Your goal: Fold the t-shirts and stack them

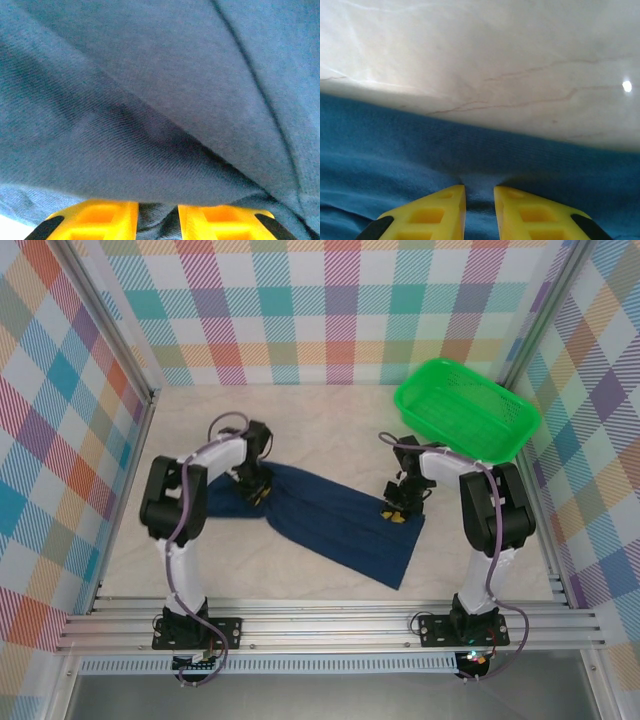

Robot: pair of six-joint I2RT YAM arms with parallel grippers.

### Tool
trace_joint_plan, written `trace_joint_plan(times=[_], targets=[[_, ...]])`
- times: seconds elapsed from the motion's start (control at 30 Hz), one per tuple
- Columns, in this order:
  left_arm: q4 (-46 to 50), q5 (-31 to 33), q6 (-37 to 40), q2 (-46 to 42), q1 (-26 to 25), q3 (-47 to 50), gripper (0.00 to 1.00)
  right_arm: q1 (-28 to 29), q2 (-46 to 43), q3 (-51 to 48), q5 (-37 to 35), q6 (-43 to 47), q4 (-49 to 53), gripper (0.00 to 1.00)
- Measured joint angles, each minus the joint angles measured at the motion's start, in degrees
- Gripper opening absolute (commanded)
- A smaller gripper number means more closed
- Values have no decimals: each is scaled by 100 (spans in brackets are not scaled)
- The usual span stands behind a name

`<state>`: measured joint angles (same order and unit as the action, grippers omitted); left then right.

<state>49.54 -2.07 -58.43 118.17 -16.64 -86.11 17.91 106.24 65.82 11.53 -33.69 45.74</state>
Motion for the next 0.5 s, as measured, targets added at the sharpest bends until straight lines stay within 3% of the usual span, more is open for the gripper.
trace_joint_plan(times=[0.17,0.3,0.37,0.5], targets=[[133,-354,688,1923,-39,-3145,27,57,-575,-822,140,-717,-160,23],[219,-883,901,3425,-155,-5681,26,483,-837,-1283,492,-1368,-411,23],[92,-1104,874,3779,-234,-6220,25,815,-844,-1360,704,-1694,-575,23],[-162,-1305,699,3877,-291,-6297,22,1445,-667,-1255,1036,-2328,-802,23]])
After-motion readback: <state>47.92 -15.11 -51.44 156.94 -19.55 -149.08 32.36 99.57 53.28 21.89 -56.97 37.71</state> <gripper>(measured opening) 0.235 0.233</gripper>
